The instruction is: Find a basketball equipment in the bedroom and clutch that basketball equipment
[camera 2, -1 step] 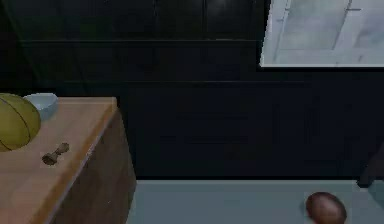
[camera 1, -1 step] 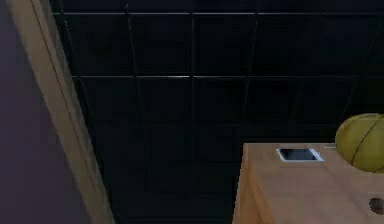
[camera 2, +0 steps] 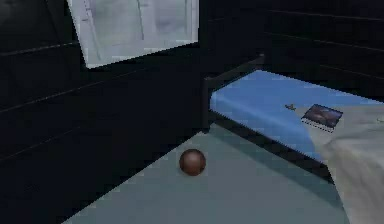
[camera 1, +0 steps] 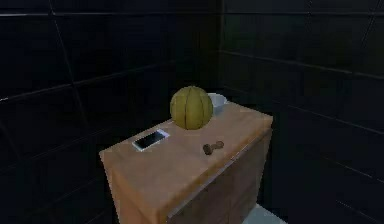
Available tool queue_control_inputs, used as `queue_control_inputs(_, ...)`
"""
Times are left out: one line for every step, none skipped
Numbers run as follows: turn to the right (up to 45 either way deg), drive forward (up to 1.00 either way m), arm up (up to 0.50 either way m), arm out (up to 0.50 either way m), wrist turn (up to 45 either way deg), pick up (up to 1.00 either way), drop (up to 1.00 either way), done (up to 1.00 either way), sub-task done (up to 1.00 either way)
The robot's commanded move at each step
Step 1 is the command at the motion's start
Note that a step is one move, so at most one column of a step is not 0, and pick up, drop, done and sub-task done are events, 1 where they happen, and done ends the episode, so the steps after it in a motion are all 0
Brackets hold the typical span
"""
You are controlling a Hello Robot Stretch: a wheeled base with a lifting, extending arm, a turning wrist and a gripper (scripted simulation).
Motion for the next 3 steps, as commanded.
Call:
queue_control_inputs(42.0, 0.0, 0.0, 0.0, 0.0, 0.0, 0.0, 0.0, 0.0)
queue_control_inputs(0.0, 0.15, 0.0, 0.0, 0.0, 0.0, 0.0, 0.0, 0.0)
queue_control_inputs(-45.0, 0.0, 0.0, 0.0, 0.0, 0.0, 0.0, 0.0, 0.0)
